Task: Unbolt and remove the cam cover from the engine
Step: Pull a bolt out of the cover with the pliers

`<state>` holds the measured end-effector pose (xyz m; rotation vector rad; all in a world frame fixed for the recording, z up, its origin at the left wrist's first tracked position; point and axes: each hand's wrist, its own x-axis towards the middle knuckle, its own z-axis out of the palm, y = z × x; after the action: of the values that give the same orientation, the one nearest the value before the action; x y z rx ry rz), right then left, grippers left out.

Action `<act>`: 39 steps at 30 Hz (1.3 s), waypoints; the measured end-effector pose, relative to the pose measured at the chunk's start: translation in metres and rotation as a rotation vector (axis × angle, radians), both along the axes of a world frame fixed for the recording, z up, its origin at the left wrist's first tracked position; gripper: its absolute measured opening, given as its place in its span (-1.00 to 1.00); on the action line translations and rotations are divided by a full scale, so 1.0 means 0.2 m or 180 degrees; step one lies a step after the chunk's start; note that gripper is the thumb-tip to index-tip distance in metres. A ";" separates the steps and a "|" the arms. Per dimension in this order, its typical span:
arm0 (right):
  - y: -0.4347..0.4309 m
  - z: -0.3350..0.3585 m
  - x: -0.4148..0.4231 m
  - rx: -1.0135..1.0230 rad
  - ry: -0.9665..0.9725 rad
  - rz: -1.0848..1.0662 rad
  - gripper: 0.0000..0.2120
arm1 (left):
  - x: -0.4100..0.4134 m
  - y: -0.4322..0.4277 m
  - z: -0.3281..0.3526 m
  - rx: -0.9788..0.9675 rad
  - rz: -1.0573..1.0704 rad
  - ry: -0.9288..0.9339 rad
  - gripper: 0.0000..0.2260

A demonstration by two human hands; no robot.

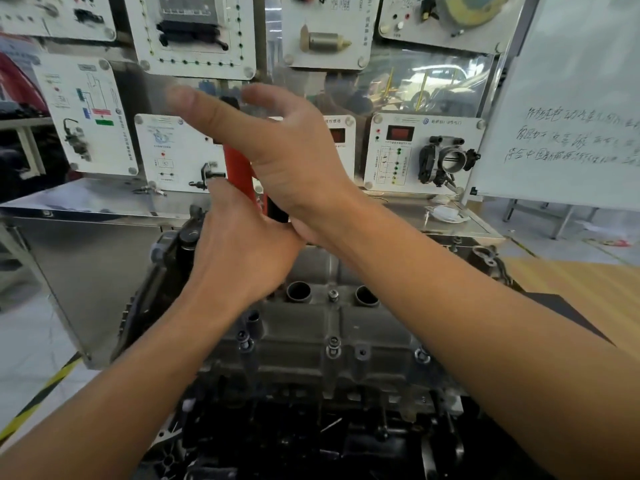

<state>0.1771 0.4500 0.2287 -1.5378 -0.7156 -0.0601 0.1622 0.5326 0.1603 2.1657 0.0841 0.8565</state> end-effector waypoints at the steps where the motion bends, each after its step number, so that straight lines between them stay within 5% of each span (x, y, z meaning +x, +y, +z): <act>1: 0.01 0.01 0.01 0.0024 0.0030 0.0097 -0.38 | -0.01 0.02 0.00 -0.0044 -0.0055 0.0024 -0.31; 5: -0.06 0.04 0.15 0.0151 0.0216 0.1192 -0.75 | -0.07 0.15 0.01 -0.0255 -0.0590 0.0280 -0.20; 10: -0.05 0.09 0.31 -0.0487 0.0478 0.3040 -0.40 | -0.02 0.32 0.04 -0.1576 -0.2013 0.0541 -0.30; 14: -0.02 0.09 0.36 -0.0557 0.0733 0.3621 -0.42 | -0.01 0.28 0.06 -0.1320 -0.2970 0.1211 -0.17; 18: -0.03 0.09 0.39 -0.0331 0.0837 0.3340 -0.51 | 0.01 0.21 0.04 -0.1298 -0.2830 0.1011 -0.39; 22: -0.02 0.05 0.35 -0.0311 0.0223 0.0735 -0.50 | 0.01 0.14 0.01 -0.1283 -0.1963 0.0726 -0.53; 25: -0.05 0.01 0.22 -0.0176 -0.0320 -0.0222 -0.43 | 0.04 0.06 0.00 -0.1324 -0.1114 0.0420 -0.56; 31: -0.04 -0.05 0.05 -0.0311 -0.0412 -0.0147 -0.55 | 0.07 -0.03 -0.01 -0.0849 -0.0498 0.0078 -0.57; 33: -0.03 -0.04 0.05 -0.0324 -0.0047 -0.0181 -0.31 | 0.07 -0.01 -0.02 -0.0848 -0.0515 0.0057 -0.38; 34: -0.03 -0.03 0.08 -0.0146 0.0077 0.0004 -0.59 | 0.07 0.01 -0.02 -0.0875 -0.0546 0.0092 -0.31; 36: -0.03 -0.03 0.12 0.0083 0.0323 0.0488 -0.77 | 0.03 0.06 -0.02 -0.0907 -0.0708 0.0204 -0.30; 39: -0.04 -0.03 0.21 0.0152 0.0800 0.1749 -0.76 | -0.03 0.15 0.01 -0.1436 -0.1253 0.0399 -0.35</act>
<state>0.2199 0.4428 0.2227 -1.2307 -0.9011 0.5144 0.1557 0.5634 0.1623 1.7271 -0.0792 0.4250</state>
